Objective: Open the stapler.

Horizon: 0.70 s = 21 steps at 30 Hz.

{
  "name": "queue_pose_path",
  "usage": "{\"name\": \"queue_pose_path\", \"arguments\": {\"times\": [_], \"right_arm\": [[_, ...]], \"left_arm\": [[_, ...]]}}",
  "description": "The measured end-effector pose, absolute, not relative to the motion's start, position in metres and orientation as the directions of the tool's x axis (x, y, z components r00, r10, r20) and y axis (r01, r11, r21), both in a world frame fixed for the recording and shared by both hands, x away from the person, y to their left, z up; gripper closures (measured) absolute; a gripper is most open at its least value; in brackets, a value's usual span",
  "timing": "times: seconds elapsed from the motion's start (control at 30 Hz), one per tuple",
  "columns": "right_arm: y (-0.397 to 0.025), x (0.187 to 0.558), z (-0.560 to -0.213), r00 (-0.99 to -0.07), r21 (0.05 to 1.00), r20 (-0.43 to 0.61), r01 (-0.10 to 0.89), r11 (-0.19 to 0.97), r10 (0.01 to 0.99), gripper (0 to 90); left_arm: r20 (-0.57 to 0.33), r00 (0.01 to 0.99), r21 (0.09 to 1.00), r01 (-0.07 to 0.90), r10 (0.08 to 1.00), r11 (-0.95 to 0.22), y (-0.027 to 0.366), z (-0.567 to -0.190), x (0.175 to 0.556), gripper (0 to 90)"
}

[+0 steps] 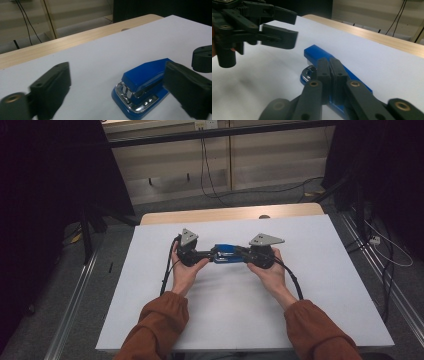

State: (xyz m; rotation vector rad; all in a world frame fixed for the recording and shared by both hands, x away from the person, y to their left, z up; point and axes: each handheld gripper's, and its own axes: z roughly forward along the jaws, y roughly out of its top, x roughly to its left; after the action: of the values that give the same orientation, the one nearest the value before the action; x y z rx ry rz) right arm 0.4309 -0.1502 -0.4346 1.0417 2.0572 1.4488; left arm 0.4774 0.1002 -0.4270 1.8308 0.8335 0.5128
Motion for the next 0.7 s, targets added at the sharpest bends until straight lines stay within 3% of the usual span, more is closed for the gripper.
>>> {"name": "queue_pose_path", "arguments": {"times": [0.1,0.53,0.7], "right_arm": [[-0.148,0.431,-0.436,-0.646,0.918,0.097,0.353,0.184,0.757,90.0],[-0.139,0.441,-0.442,-0.649,0.903,0.099,0.378,0.207,0.754,90.0],[-0.134,0.441,-0.444,-0.652,0.895,0.09,0.384,0.226,0.753,90.0]], "left_arm": [[-0.041,0.666,0.921,0.314,0.745,-0.229,0.1,-0.428,0.478,18.4],[-0.037,0.687,0.91,0.323,0.725,-0.26,0.101,-0.434,0.48,66.7],[-0.03,0.691,0.912,0.314,0.723,-0.262,0.102,-0.433,0.479,75.6]]}}
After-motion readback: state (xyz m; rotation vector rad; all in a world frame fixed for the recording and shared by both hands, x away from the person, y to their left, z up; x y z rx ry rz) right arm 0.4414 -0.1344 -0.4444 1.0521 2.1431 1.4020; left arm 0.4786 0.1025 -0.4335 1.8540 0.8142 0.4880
